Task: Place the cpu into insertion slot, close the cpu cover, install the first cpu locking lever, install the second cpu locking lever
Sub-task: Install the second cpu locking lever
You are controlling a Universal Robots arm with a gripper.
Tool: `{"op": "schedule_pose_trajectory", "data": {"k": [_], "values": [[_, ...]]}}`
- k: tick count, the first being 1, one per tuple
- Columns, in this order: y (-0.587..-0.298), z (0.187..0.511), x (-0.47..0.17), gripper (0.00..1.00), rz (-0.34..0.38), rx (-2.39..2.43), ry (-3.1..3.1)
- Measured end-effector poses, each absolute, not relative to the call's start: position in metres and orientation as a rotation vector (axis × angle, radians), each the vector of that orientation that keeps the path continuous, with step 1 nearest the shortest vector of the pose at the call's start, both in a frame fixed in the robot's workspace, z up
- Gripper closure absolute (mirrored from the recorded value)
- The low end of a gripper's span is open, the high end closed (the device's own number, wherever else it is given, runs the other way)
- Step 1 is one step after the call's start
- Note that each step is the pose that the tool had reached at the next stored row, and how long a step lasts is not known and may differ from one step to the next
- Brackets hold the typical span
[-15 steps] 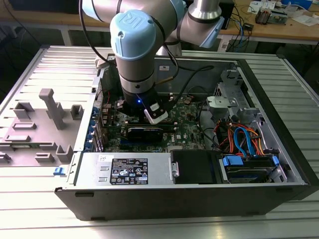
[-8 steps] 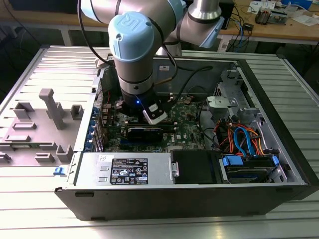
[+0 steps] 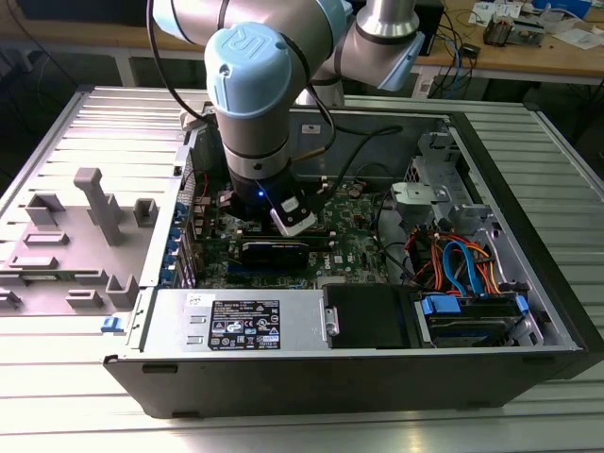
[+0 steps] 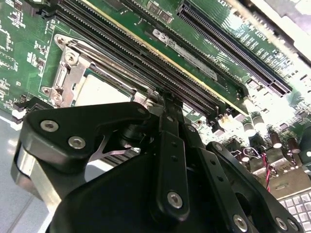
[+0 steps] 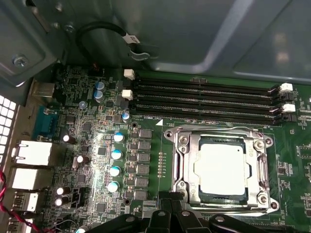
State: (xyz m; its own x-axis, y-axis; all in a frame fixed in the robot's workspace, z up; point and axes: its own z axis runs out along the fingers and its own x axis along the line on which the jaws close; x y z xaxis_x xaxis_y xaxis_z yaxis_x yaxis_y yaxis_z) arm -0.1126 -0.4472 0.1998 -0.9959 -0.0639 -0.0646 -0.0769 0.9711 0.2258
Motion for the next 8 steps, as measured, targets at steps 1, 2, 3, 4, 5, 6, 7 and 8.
{"op": "schedule_pose_trajectory", "data": {"k": [1,2,3,4,5,6,7,8], "values": [[-0.447,0.201,-0.113,0.89,0.354,-0.110,3.062],[-0.447,0.202,-0.113,0.89,0.355,-0.110,3.062],[-0.447,0.203,-0.113,0.89,0.354,-0.110,3.062],[-0.447,0.204,-0.113,0.89,0.354,-0.110,3.062],[-0.447,0.206,-0.113,0.89,0.354,-0.110,3.063],[-0.447,0.208,-0.113,0.89,0.354,-0.109,3.062],[-0.447,0.212,-0.113,0.89,0.354,-0.109,3.062],[-0.447,0.214,-0.113,0.89,0.354,-0.110,3.062]]}}
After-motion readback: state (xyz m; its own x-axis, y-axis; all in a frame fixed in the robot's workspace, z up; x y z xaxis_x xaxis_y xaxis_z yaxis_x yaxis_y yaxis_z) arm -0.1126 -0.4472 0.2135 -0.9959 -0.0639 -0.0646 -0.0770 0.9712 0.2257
